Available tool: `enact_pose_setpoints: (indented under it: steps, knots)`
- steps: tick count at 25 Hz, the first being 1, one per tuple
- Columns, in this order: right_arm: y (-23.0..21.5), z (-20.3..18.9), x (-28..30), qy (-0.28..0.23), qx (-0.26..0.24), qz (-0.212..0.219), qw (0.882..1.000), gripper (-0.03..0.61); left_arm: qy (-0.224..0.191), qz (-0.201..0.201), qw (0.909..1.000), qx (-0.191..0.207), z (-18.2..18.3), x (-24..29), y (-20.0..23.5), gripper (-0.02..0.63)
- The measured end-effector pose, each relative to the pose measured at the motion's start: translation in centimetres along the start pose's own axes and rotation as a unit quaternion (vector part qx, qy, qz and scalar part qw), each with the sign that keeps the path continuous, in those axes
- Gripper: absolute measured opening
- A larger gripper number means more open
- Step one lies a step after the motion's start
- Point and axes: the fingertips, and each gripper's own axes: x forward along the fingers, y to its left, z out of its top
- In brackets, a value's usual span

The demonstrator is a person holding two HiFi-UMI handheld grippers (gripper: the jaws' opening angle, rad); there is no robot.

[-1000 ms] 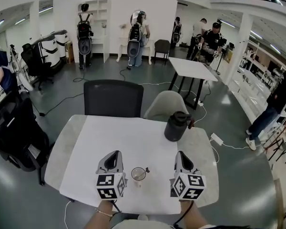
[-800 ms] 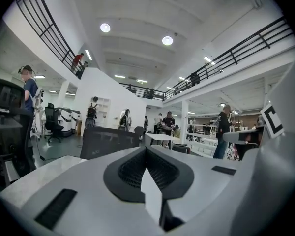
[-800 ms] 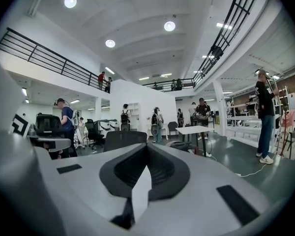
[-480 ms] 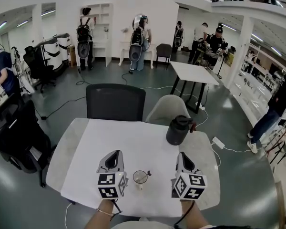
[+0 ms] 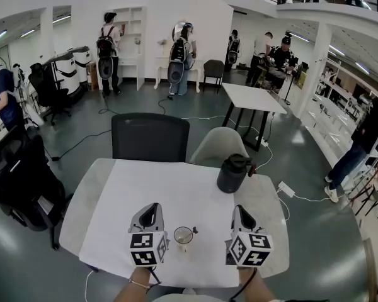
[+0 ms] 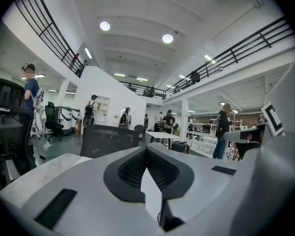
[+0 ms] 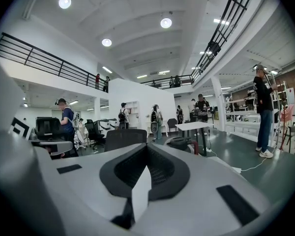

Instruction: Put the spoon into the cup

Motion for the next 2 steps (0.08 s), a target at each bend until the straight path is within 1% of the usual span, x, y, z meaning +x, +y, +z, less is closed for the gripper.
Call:
enact_pose_setpoints:
  steps: [2]
  knots:
    - [-0.04,-0.22,-0.07,0.002,0.0,0.0,1.0,0.031,0.001,-0.001,1.0,0.0,-0.23,0.0,-0.06,0.018]
